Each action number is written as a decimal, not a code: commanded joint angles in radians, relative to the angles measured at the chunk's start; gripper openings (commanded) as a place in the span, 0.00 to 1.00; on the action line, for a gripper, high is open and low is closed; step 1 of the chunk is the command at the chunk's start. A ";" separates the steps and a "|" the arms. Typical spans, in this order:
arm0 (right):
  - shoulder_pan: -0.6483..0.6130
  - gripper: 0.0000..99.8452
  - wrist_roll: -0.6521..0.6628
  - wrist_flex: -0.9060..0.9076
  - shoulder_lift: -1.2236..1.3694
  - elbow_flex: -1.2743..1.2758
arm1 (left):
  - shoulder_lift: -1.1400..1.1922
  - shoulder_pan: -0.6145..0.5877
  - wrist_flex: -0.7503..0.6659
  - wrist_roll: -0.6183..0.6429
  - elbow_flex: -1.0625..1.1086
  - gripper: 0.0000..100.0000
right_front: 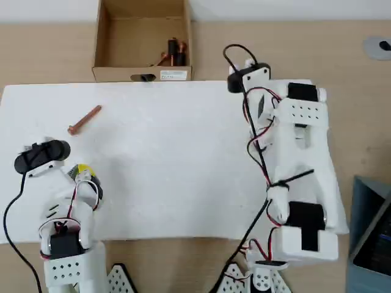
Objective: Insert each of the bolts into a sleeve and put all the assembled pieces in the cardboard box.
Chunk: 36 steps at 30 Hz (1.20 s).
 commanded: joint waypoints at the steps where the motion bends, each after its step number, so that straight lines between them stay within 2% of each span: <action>1: 0.012 0.17 0.006 0.002 0.016 -0.051 | -0.002 -0.002 0.000 0.005 0.011 0.00; 18: -0.048 0.17 -0.005 -0.112 0.116 -0.048 | -0.002 -0.002 0.000 0.005 0.011 0.00; 36: -0.042 0.15 -0.023 -0.124 0.403 -0.160 | -0.002 -0.002 0.000 0.005 0.011 0.00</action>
